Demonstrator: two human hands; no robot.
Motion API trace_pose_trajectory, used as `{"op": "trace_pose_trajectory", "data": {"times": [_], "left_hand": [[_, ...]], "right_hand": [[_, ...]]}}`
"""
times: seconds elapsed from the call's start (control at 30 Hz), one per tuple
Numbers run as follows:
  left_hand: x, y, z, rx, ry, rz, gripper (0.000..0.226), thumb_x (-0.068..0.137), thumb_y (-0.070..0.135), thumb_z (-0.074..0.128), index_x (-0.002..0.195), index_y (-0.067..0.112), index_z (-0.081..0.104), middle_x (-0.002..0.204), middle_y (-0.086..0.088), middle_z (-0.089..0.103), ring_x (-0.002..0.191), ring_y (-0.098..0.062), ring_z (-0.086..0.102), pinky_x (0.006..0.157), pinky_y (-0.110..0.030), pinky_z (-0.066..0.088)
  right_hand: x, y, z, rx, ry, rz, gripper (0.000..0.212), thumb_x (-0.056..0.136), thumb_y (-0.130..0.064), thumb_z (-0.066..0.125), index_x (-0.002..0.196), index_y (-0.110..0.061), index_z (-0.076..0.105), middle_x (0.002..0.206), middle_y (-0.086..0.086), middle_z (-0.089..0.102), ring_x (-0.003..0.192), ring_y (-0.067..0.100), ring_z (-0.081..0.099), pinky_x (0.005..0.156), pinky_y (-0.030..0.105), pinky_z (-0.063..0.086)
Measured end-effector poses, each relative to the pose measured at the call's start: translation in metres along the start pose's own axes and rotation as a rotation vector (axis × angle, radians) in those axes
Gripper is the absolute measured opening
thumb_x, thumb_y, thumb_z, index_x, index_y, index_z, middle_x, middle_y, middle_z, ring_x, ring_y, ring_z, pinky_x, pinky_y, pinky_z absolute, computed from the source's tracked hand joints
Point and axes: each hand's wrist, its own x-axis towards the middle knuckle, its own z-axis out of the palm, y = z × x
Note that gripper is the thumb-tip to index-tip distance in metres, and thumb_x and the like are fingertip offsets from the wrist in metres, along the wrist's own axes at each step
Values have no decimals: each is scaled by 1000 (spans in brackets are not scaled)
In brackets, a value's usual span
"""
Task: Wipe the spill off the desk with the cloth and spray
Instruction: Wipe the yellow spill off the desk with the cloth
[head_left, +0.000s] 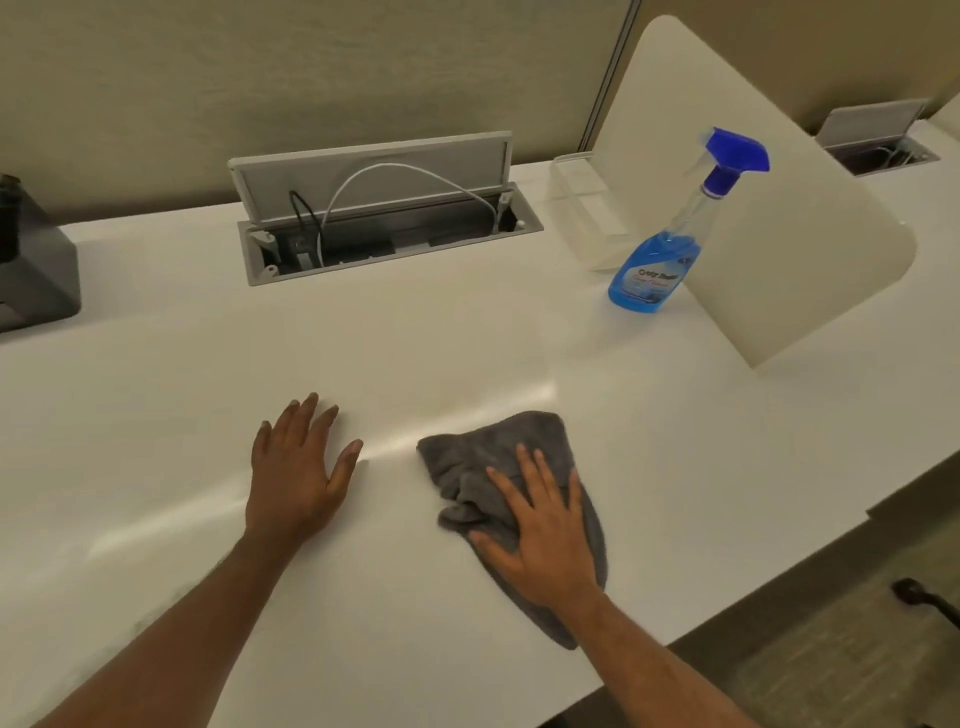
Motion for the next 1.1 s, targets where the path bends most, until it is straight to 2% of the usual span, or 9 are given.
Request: {"op": "trace_pose_trajectory", "data": {"times": [0.2,0.47,0.53,0.63,0.73,0.93,1.1], "left_hand": [[29,20,11,28,-14,20,70,94,63,27,144,18,48,159,-7,35,149,-27,26,121,-50,15],[70,29,19,72,2,39,73,93,65,24,146,19,46,159,-9,33,150,-27,22,121,-51,11],[79,34,22,73,-5,37,74,93,65,22,146,19,46,160,-9,32,150,-27,21,121,-51,9],[90,43,26,76,-22,50,76,93,66,19,147,19,44,161,-9,31,151,-27,20,122,-50,7],[103,53,29,64,-22,58,75,93,66,19,147,20,44,161,-8,29,151,-26,19,122,-49,6],[114,50,30,61,-26,44,74,94,66,20,147,20,44,161,-7,29,151,-25,19,122,-48,5],[117,38,29,77,-3,21,72,94,63,23,143,17,48,158,-10,34,149,-28,24,121,-51,10]], "right_hand": [[70,34,-7,7,-9,99,81,83,-86,28,153,-46,24,167,0,9,154,20,1,119,62,3],[170,25,-7,-24,-68,138,88,80,-87,24,154,-47,-2,168,2,-2,153,32,-8,113,72,-6],[161,20,-5,-15,-52,74,85,83,-85,29,154,-48,3,168,0,3,154,32,-4,113,73,-1],[117,23,-2,15,2,-98,75,86,-81,36,152,-49,22,167,-5,11,154,25,3,114,69,9],[84,40,-2,39,20,-100,68,88,-80,38,149,-49,31,166,-9,11,154,20,1,116,67,9],[132,66,-10,-23,6,73,70,88,-81,28,151,-51,22,167,-4,10,154,22,2,117,66,3],[207,82,-14,-58,-39,104,76,85,-81,19,153,-47,16,168,0,4,154,26,-2,115,68,3]]}}
